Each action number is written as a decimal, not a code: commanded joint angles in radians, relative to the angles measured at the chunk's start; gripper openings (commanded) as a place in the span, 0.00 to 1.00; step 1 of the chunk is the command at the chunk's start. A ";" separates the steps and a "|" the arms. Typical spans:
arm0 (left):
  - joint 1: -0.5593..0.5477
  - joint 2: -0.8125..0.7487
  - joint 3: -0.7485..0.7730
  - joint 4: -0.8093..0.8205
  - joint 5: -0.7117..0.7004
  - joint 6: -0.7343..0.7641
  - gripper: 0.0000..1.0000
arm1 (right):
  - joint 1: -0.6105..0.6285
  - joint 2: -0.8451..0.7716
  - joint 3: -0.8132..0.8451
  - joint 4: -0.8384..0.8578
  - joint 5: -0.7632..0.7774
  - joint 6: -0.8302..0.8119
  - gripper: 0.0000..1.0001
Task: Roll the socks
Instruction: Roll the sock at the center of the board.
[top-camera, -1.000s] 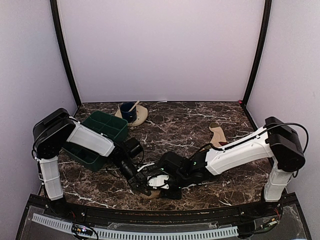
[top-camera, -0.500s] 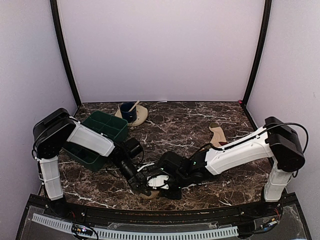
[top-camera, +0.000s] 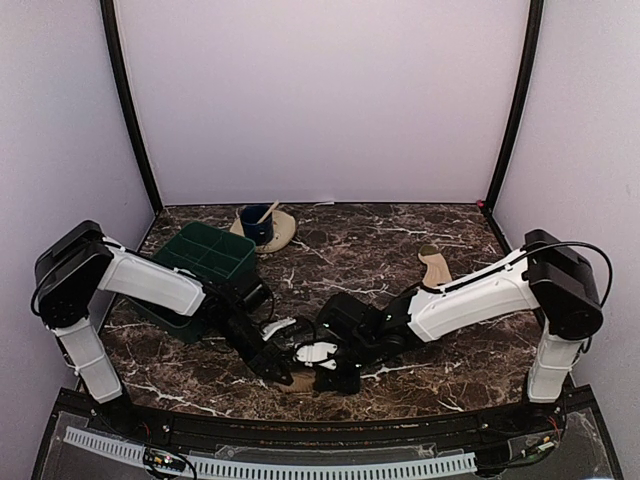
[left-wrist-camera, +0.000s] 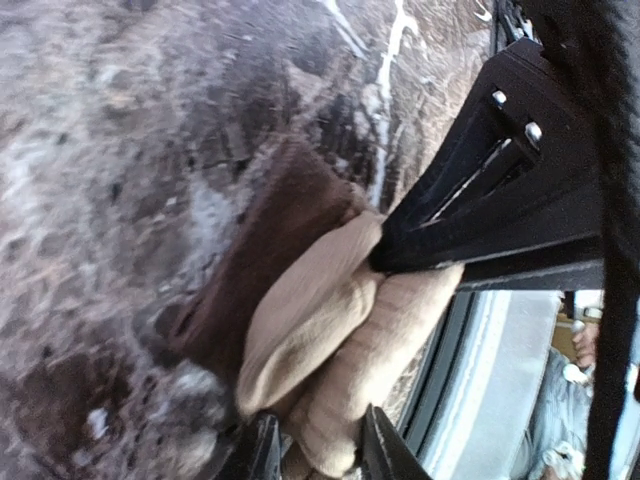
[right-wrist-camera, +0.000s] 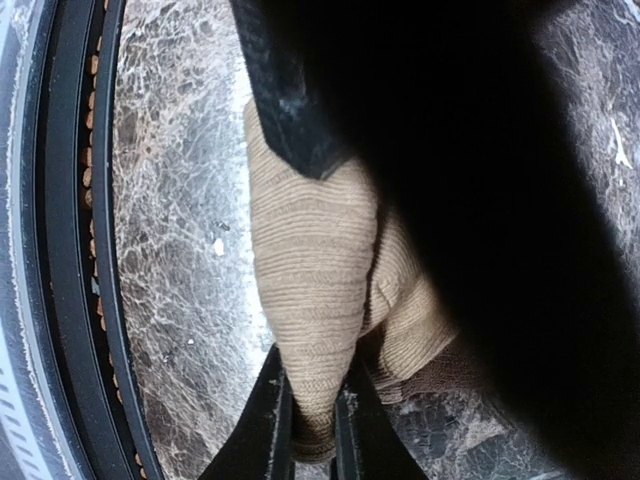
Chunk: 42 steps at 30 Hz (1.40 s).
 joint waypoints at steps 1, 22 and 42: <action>0.013 -0.067 -0.046 0.012 -0.118 -0.046 0.30 | -0.023 0.026 -0.010 -0.024 -0.061 0.032 0.00; -0.029 -0.401 -0.313 0.335 -0.450 -0.246 0.32 | -0.081 0.073 0.047 -0.095 -0.174 0.025 0.00; -0.458 -0.512 -0.383 0.390 -0.908 -0.073 0.33 | -0.110 0.114 0.130 -0.174 -0.240 0.009 0.00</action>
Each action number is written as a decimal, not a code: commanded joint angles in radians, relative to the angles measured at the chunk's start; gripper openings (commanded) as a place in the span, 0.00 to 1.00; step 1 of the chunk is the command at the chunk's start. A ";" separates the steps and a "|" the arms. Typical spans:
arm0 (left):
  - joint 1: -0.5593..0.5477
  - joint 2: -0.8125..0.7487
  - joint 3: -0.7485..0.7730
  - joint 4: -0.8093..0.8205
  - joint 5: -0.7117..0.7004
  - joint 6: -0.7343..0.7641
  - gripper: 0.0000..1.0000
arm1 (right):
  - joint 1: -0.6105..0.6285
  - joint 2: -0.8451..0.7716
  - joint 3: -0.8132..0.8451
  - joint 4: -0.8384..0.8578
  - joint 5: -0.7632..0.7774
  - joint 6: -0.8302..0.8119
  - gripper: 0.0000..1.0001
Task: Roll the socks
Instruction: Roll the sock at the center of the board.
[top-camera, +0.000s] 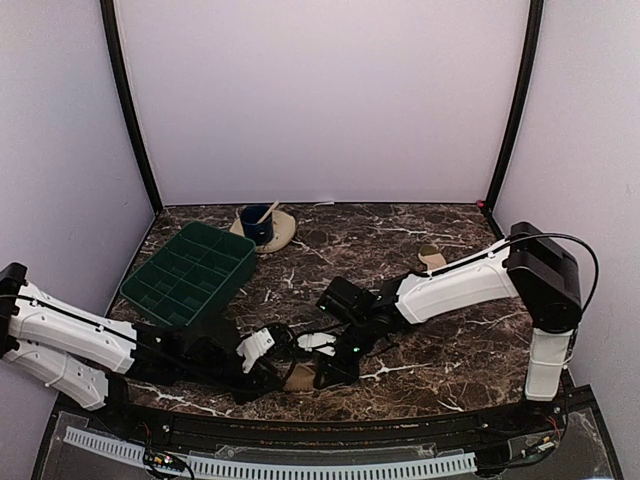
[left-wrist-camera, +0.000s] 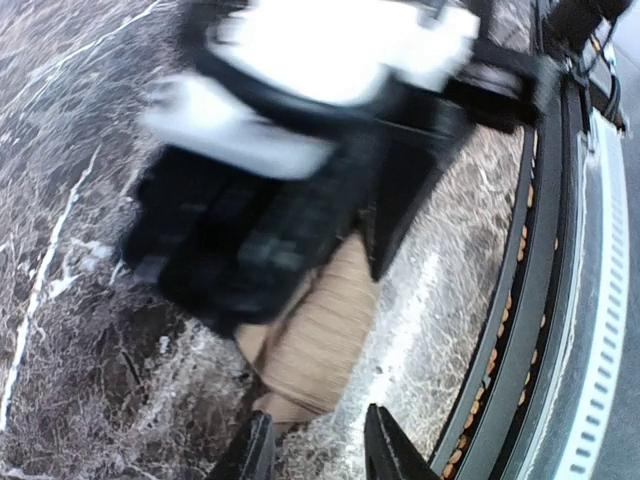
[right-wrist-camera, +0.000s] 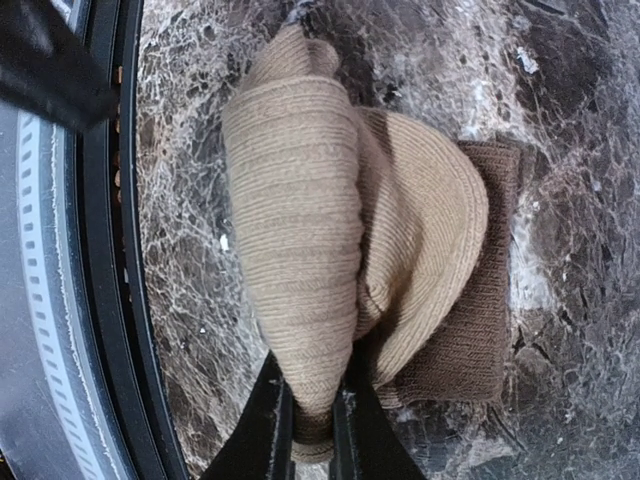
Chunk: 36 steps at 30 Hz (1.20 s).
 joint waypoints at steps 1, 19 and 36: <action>-0.090 0.014 0.012 -0.006 -0.134 0.109 0.33 | -0.012 0.032 0.028 -0.050 -0.017 -0.011 0.00; -0.208 0.206 0.114 0.025 -0.369 0.355 0.35 | -0.015 0.051 0.049 -0.089 -0.045 -0.022 0.00; -0.208 0.282 0.128 0.069 -0.364 0.445 0.35 | -0.017 0.065 0.064 -0.111 -0.062 -0.030 0.00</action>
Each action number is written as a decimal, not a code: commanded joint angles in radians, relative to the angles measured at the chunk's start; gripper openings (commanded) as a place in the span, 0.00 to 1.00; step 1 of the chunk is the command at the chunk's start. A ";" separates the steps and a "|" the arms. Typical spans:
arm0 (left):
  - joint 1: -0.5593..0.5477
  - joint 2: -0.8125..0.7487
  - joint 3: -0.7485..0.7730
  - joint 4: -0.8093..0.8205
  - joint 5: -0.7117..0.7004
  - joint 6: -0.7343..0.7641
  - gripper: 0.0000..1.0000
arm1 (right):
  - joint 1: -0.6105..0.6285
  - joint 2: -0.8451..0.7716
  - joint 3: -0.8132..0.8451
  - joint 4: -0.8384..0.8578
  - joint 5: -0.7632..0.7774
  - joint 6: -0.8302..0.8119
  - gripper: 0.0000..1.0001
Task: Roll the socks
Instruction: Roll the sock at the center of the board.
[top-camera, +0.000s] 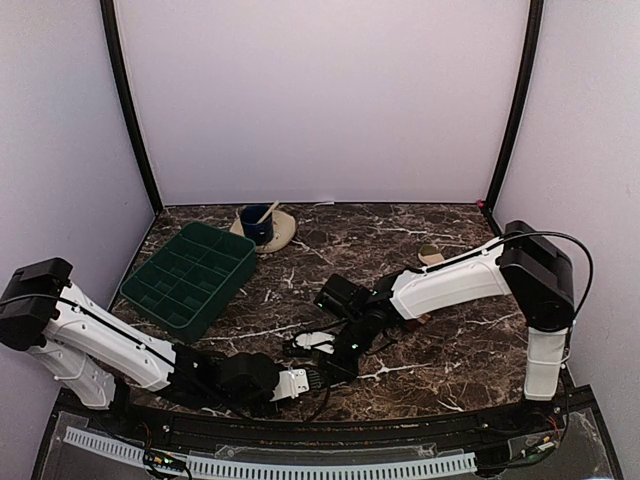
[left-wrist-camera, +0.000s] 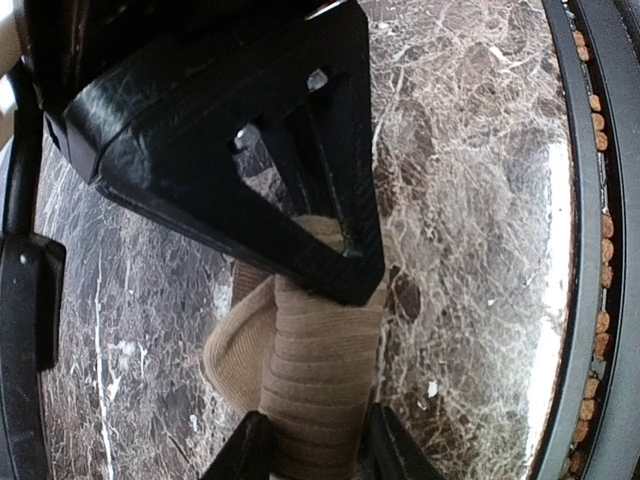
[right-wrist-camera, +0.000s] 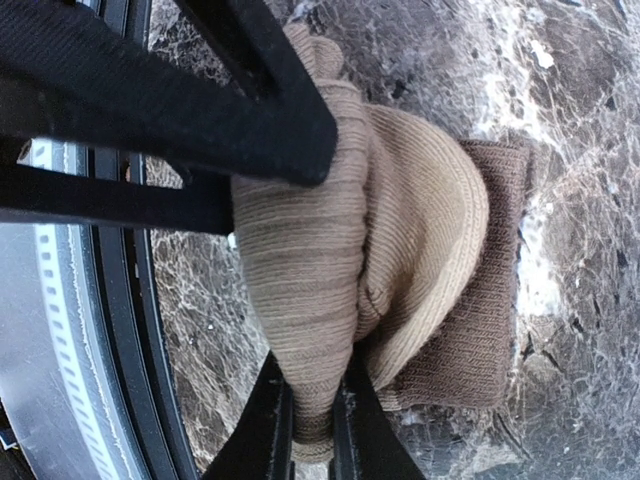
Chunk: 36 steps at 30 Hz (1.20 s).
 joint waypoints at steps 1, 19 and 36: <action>-0.004 0.012 0.019 0.023 -0.007 0.027 0.35 | -0.005 0.030 0.015 -0.045 -0.011 -0.017 0.00; -0.002 0.088 0.058 -0.047 0.055 0.035 0.22 | -0.006 0.039 0.022 -0.054 -0.032 -0.020 0.00; 0.051 0.133 0.112 -0.174 0.190 -0.019 0.00 | -0.015 0.041 0.013 -0.054 -0.037 -0.018 0.08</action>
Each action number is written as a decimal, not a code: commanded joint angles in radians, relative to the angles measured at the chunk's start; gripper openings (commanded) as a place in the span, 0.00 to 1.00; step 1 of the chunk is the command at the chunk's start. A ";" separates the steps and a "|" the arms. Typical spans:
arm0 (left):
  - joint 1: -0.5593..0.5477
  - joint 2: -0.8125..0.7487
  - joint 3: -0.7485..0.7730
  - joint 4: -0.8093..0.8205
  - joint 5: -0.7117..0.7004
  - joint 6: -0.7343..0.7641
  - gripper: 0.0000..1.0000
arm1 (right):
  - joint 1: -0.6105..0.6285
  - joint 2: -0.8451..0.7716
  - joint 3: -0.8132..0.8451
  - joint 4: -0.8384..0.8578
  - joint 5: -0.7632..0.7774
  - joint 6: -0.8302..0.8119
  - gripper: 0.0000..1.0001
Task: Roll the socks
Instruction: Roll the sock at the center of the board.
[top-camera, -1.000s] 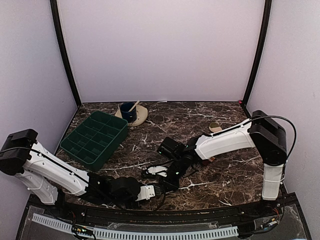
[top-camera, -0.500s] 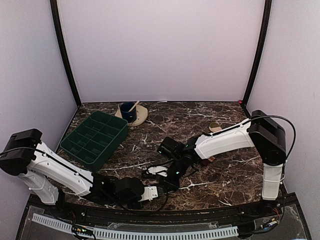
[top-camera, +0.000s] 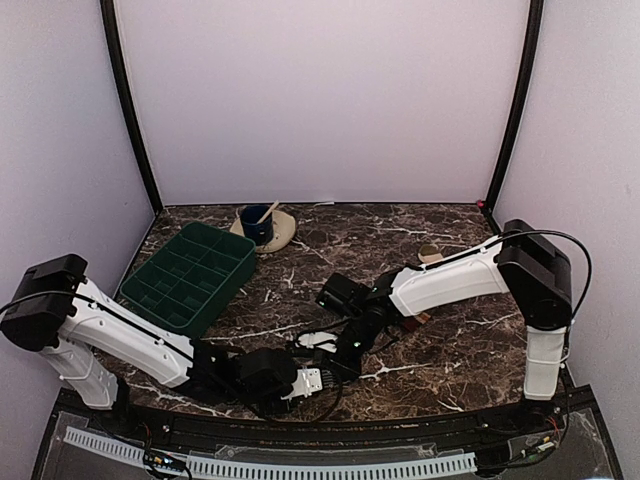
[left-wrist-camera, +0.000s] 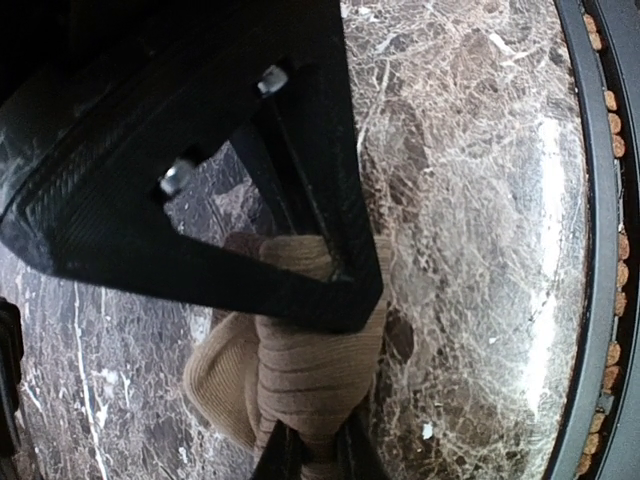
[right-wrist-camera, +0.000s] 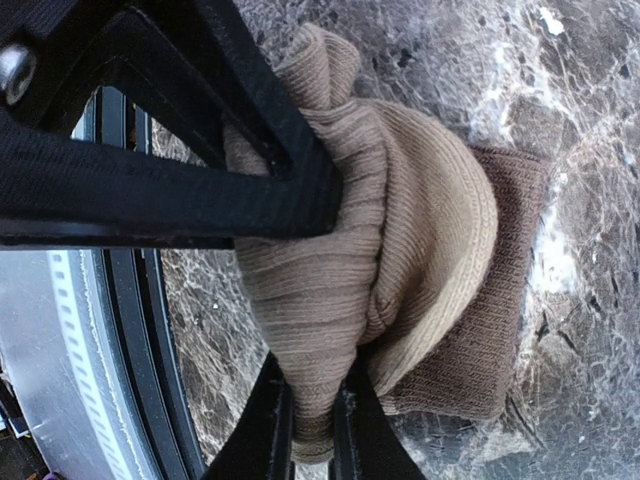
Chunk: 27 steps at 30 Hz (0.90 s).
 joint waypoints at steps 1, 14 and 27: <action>0.033 0.029 0.006 -0.096 0.153 -0.048 0.00 | -0.006 0.028 -0.006 0.002 -0.006 -0.001 0.11; 0.144 0.047 0.077 -0.217 0.399 -0.096 0.00 | -0.064 -0.027 -0.069 0.100 -0.090 0.060 0.29; 0.224 0.057 0.108 -0.264 0.531 -0.124 0.00 | -0.124 -0.095 -0.180 0.222 -0.154 0.138 0.33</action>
